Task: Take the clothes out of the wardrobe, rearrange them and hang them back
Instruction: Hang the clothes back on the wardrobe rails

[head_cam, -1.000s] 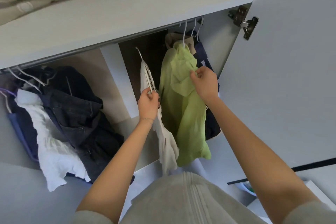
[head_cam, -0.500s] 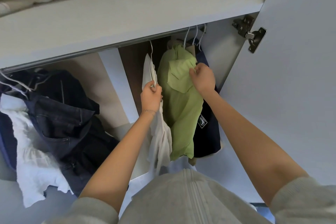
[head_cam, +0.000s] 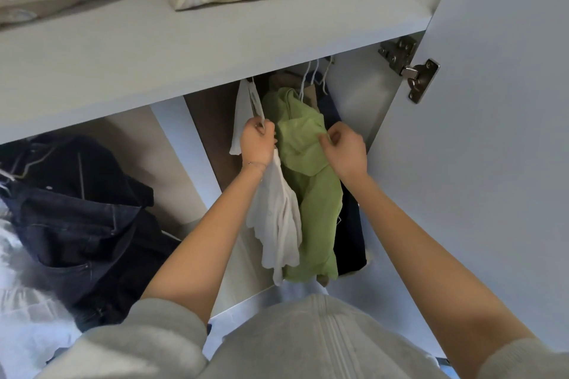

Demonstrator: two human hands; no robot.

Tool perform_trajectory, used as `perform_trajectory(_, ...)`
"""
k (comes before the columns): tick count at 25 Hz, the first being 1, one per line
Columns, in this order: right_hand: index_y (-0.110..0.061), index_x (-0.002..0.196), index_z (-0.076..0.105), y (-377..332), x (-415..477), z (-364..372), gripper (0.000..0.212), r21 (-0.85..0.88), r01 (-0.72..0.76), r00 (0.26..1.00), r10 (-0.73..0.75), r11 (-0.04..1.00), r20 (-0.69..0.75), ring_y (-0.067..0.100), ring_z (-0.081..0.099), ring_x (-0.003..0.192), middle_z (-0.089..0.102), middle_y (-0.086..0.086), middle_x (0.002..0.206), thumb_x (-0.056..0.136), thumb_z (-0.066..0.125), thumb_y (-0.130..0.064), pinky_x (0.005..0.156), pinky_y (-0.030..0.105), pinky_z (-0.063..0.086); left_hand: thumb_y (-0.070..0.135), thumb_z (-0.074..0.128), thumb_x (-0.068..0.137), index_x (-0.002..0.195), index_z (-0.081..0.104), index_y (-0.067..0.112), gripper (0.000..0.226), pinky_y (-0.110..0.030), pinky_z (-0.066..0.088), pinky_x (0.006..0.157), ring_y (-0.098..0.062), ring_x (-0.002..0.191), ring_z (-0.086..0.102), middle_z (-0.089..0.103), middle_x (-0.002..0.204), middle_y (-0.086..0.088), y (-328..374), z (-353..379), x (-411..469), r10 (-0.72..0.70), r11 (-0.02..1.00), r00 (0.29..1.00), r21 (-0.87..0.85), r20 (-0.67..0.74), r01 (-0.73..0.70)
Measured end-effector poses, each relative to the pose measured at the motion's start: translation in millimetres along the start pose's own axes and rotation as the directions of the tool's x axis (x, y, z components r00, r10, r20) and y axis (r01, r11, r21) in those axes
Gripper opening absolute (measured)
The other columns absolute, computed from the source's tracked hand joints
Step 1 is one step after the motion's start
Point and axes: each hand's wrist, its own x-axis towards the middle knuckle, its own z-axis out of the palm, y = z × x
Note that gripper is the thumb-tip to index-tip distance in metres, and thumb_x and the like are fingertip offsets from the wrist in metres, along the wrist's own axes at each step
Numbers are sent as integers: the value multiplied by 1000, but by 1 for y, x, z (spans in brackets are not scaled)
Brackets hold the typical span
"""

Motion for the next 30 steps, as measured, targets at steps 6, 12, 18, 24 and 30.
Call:
perform_trajectory(6, -12, 109, 61, -2, -11, -16, 21, 99, 80, 995, -73, 992, -73, 12, 55, 81, 60, 0, 92, 92, 60, -25, 68, 17, 43, 20, 46, 98, 131, 50, 5, 36, -40, 54, 89, -31, 90, 63, 61, 92, -17, -2, 34, 10, 9, 996, 999, 89, 40, -13)
perform_trajectory(12, -9, 113, 61, 5, -15, -23, 21, 168, 69, 997, -61, 983, -49, 15, 57, 86, 63, 4, 95, 94, 57, -16, 76, 21, 44, 20, 47, 98, 120, 55, 8, 25, -46, 52, 91, -30, 86, 59, 59, 91, -17, -10, 51, 16, -34, 995, 994, 97, 104, 24)
perform_trajectory(18, -10, 114, 60, 12, -16, -20, 22, 179, 76, 997, -73, 981, -28, 12, 57, 85, 62, 1, 93, 94, 56, -15, 76, 22, 47, 21, 47, 99, 129, 50, 2, 36, -45, 51, 93, -38, 94, 62, 63, 99, -28, -18, 62, 17, -62, 990, 989, 133, 135, 44)
perform_trajectory(24, -10, 120, 59, 17, -17, -24, 27, 124, 67, 997, -71, 990, 31, 13, 58, 92, 64, 3, 101, 94, 54, -15, 82, 28, 50, 26, 46, 101, 144, 38, 4, 49, -42, 46, 101, -30, 101, 62, 65, 110, -25, -10, 70, 14, -122, 980, 954, 185, 273, 72)
perform_trajectory(30, -10, 139, 48, 7, -41, -32, 43, -37, 39, 988, -33, 999, 148, 23, 49, 123, 55, 8, 135, 97, 52, -16, 101, 26, 37, 37, 38, 102, 143, 42, 14, 46, -41, 38, 109, -24, 122, 50, 50, 137, -12, 2, 36, -9, -60, 910, 949, 407, 311, -76)
